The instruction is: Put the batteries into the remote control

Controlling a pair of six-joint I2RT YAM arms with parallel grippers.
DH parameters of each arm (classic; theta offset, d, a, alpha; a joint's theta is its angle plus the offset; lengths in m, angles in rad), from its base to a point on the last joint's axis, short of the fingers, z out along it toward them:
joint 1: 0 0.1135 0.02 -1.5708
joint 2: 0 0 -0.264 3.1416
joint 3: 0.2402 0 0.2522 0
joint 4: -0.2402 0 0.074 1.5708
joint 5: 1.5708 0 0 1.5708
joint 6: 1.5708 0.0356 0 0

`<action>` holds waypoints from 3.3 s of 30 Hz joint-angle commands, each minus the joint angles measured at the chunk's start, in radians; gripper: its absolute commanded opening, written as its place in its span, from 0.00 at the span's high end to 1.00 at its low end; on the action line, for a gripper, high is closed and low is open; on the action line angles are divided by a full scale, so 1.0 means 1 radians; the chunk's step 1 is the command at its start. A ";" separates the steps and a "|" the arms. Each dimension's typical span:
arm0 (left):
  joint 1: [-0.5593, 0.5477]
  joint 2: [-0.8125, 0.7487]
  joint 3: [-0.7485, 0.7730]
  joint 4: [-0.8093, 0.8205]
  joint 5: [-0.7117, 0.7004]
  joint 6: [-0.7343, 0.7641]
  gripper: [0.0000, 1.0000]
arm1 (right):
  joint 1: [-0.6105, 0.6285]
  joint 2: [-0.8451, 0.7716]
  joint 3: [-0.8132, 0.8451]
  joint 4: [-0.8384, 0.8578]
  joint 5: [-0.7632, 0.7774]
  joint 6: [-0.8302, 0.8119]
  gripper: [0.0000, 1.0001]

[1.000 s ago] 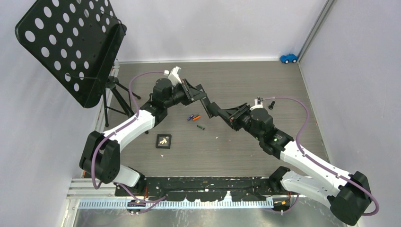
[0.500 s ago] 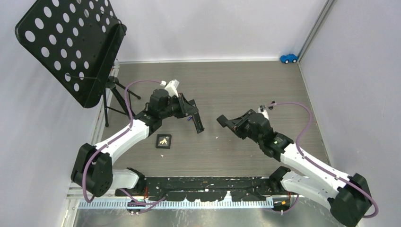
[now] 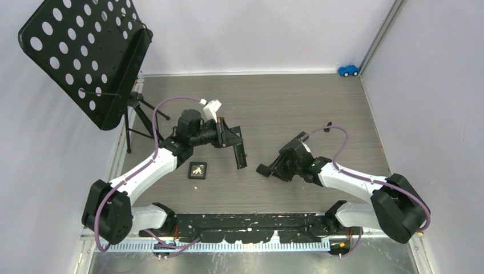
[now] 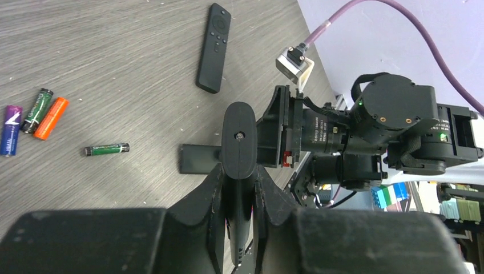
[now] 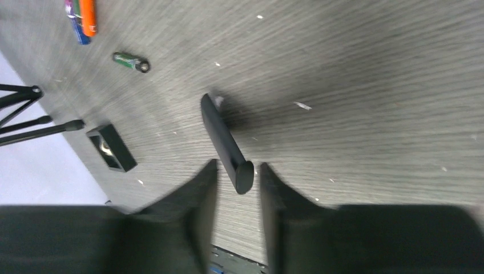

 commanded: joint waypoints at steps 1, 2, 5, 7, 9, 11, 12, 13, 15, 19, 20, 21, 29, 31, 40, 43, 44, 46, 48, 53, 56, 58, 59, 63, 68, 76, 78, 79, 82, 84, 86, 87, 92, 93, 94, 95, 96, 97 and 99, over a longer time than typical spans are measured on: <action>0.000 -0.036 0.000 0.046 0.068 0.020 1.00 | -0.002 -0.035 0.056 -0.141 0.074 -0.077 0.47; 0.000 -0.036 0.002 0.044 0.076 0.021 1.00 | -0.002 -0.057 0.070 -0.167 0.089 -0.100 0.40; 0.000 -0.038 0.013 0.034 0.103 0.027 1.00 | -0.002 -0.142 0.109 -0.197 0.103 -0.215 0.31; 0.000 -0.036 0.024 0.033 0.140 0.030 1.00 | -0.002 -0.211 0.120 -0.144 0.045 -0.317 0.26; 0.000 -0.034 0.038 0.040 0.181 0.026 1.00 | -0.002 -0.277 0.119 -0.054 -0.096 -0.413 0.23; 0.000 -0.029 0.056 0.051 0.228 0.017 1.00 | -0.002 -0.336 0.108 0.050 -0.234 -0.459 0.19; 0.000 -0.027 0.064 0.058 0.250 0.013 1.00 | -0.002 -0.359 0.097 0.111 -0.292 -0.462 0.18; 0.000 -0.027 0.069 0.065 0.271 0.009 1.00 | -0.002 -0.378 0.084 0.178 -0.334 -0.454 0.17; 0.000 -0.029 0.063 0.121 0.313 -0.021 1.00 | 0.000 -0.396 0.051 0.311 -0.408 -0.413 0.14; 0.000 -0.017 0.034 0.293 0.399 -0.135 1.00 | 0.030 -0.356 0.053 0.417 -0.477 -0.405 0.14; 0.000 -0.012 0.031 0.331 0.418 -0.166 1.00 | 0.051 -0.344 0.065 0.420 -0.480 -0.416 0.14; 0.000 -0.008 0.025 0.379 0.423 -0.197 1.00 | 0.068 -0.331 0.077 0.424 -0.480 -0.428 0.14; -0.001 0.010 -0.002 0.580 0.429 -0.405 1.00 | 0.131 -0.216 0.099 0.649 -0.534 -0.357 0.47; 0.000 0.009 -0.001 0.590 0.429 -0.430 1.00 | 0.130 -0.203 0.084 0.741 -0.530 -0.315 0.56; 0.000 -0.012 -0.008 0.668 0.371 -0.527 0.56 | 0.130 -0.191 0.092 0.779 -0.499 -0.284 0.85; 0.000 -0.025 -0.009 0.672 0.338 -0.515 0.54 | 0.130 -0.186 0.095 0.781 -0.508 -0.271 0.86; 0.000 -0.025 -0.009 0.673 0.329 -0.511 0.54 | 0.130 -0.182 0.097 0.781 -0.515 -0.267 0.86; 0.000 -0.025 -0.011 0.674 0.313 -0.509 0.56 | 0.130 -0.174 0.100 0.784 -0.527 -0.257 0.86; 0.000 -0.019 -0.012 0.684 0.307 -0.511 0.59 | 0.130 -0.167 0.103 0.784 -0.538 -0.249 0.87; 0.001 -0.008 -0.017 0.686 0.301 -0.496 0.94 | 0.130 -0.152 0.111 0.768 -0.546 -0.248 0.81; 0.006 -0.026 -0.007 0.574 0.273 -0.406 1.00 | 0.130 -0.160 0.126 0.672 -0.483 -0.285 0.55; 0.008 -0.053 0.012 0.416 0.225 -0.287 1.00 | 0.130 -0.175 0.135 0.570 -0.406 -0.331 0.36; 0.008 -0.075 0.028 0.300 0.180 -0.209 1.00 | 0.130 -0.184 0.139 0.515 -0.358 -0.356 0.31; 0.008 -0.126 0.103 -0.165 -0.129 0.055 1.00 | 0.129 -0.228 0.150 0.321 -0.145 -0.431 0.21; 0.008 -0.132 0.154 -0.456 -0.507 0.171 1.00 | 0.129 -0.178 0.216 0.130 0.085 -0.494 0.25; 0.008 -0.137 0.130 -0.522 -0.619 0.194 1.00 | 0.130 0.188 0.471 -0.078 0.262 -0.552 0.61; 0.008 -0.136 0.126 -0.529 -0.626 0.194 1.00 | 0.131 0.268 0.518 -0.074 0.260 -0.591 0.60; 0.008 -0.135 0.125 -0.531 -0.627 0.194 1.00 | 0.131 0.307 0.543 -0.080 0.258 -0.610 0.58; 0.008 -0.130 0.122 -0.534 -0.623 0.191 1.00 | 0.133 0.415 0.643 -0.133 0.277 -0.641 0.50; 0.008 -0.125 0.120 -0.532 -0.621 0.187 1.00 | 0.133 0.498 0.718 -0.200 0.305 -0.610 0.50; 0.008 -0.120 0.120 -0.531 -0.619 0.187 1.00 | 0.133 0.560 0.779 -0.246 0.321 -0.520 0.50; 0.008 -0.117 0.120 -0.531 -0.618 0.187 1.00 | 0.134 0.589 0.803 -0.260 0.318 -0.478 0.50; 0.008 -0.107 0.118 -0.524 -0.616 0.186 1.00 | 0.146 0.736 0.962 -0.396 0.386 -0.317 0.58; 0.008 -0.108 0.118 -0.527 -0.612 0.186 1.00 | 0.150 0.751 0.979 -0.402 0.398 -0.301 0.58; 0.008 -0.108 0.118 -0.527 -0.610 0.186 1.00 | 0.152 0.765 0.992 -0.402 0.401 -0.287 0.58; 0.008 -0.110 0.117 -0.527 -0.610 0.186 1.00 | 0.156 0.776 1.007 -0.406 0.404 -0.277 0.58; 0.008 -0.111 0.114 -0.528 -0.610 0.187 1.00 | 0.159 0.791 1.022 -0.411 0.406 -0.268 0.58; 0.008 -0.115 0.112 -0.528 -0.611 0.187 1.00 | 0.164 0.807 1.043 -0.428 0.412 -0.264 0.58; 0.008 -0.122 0.107 -0.526 -0.614 0.186 1.00 | 0.171 0.839 1.085 -0.467 0.428 -0.259 0.58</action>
